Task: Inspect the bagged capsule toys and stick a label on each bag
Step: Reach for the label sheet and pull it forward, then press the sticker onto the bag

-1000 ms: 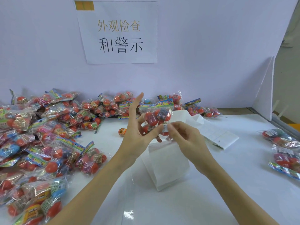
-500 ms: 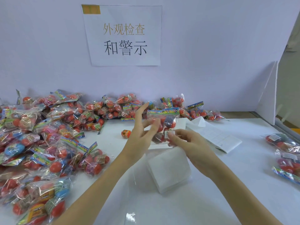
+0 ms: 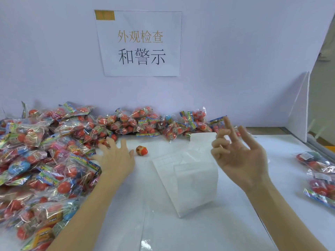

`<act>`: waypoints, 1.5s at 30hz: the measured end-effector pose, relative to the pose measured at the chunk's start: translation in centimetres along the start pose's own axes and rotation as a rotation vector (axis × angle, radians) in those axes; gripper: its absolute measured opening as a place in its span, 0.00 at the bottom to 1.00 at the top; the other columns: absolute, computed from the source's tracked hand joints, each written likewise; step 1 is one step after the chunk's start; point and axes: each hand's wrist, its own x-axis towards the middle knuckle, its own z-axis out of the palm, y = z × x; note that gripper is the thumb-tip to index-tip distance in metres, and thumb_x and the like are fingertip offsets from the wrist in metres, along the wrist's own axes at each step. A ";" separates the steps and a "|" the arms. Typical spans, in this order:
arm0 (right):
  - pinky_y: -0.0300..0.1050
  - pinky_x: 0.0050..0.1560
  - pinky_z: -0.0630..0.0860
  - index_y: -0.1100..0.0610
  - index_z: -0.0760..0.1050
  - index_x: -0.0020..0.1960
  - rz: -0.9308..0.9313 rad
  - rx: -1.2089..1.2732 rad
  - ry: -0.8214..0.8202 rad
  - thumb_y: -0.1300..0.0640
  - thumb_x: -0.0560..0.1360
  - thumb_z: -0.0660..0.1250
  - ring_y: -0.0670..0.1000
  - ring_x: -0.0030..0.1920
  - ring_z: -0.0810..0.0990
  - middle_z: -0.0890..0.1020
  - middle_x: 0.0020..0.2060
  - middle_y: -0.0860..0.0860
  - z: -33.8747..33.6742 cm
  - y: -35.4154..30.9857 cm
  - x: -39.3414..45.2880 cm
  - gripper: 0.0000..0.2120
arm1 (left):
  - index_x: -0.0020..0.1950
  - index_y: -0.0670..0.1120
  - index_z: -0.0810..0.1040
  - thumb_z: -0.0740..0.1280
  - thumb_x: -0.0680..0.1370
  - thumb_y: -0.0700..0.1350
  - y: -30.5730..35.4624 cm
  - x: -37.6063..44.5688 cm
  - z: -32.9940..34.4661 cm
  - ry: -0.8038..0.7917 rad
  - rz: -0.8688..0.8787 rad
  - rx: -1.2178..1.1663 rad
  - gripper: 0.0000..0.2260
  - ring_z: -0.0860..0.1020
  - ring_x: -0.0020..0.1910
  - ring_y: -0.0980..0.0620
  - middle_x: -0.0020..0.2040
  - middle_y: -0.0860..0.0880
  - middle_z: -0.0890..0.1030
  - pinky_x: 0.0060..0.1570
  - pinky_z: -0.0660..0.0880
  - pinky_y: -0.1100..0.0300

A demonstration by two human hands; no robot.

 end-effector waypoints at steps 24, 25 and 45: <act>0.43 0.39 0.66 0.58 0.85 0.60 0.093 -0.506 0.111 0.50 0.78 0.66 0.50 0.37 0.73 0.76 0.41 0.51 0.1 2.3 0.5 0.17 | 0.65 0.39 0.72 0.56 0.87 0.48 -0.7 0.9 -0.5 0.059 0.009 -0.233 0.15 0.81 0.57 0.37 0.58 0.38 0.81 0.47 0.72 0.50; 0.43 0.39 0.68 0.58 0.85 0.60 0.099 -0.547 0.105 0.50 0.78 0.67 0.50 0.37 0.74 0.77 0.42 0.52 0.1 2.4 0.5 0.17 | 0.62 0.39 0.74 0.56 0.87 0.48 -0.6 0.8 -0.8 0.089 0.011 -0.339 0.14 0.80 0.54 0.35 0.55 0.38 0.81 0.49 0.75 0.49; 0.33 0.49 0.71 0.45 0.83 0.57 -0.493 -1.871 -0.195 0.42 0.77 0.70 0.45 0.49 0.80 0.82 0.46 0.39 0.4 8.0 -0.2 0.11 | 0.49 0.47 0.70 0.55 0.88 0.55 5.8 -5.9 -7.4 0.202 -0.028 -2.234 0.14 0.58 0.23 0.53 0.31 0.51 0.63 0.25 0.55 0.60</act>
